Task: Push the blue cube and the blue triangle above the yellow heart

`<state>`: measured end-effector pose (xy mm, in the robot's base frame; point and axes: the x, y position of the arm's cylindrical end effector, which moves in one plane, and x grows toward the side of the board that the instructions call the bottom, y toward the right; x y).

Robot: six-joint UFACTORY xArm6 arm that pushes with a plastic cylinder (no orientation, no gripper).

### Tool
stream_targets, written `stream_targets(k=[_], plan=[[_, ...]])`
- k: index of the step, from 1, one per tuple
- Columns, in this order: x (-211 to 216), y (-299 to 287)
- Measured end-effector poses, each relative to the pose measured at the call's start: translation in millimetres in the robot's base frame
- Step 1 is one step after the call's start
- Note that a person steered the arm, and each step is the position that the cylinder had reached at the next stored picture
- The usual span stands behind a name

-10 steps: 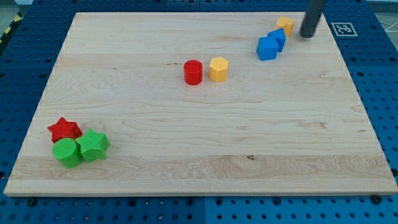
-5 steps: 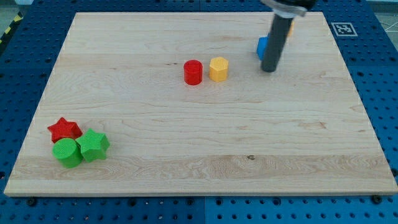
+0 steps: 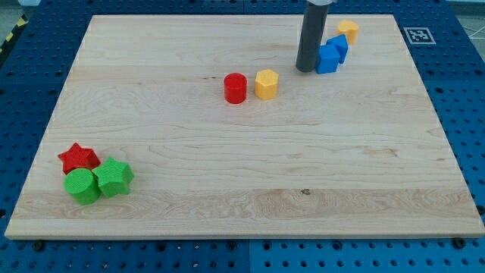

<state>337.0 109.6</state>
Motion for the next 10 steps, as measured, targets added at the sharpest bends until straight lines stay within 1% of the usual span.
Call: stream_targets(k=[3,5,9,10], plan=[[0,54],[0,58],[-42,60],[-50,70]])
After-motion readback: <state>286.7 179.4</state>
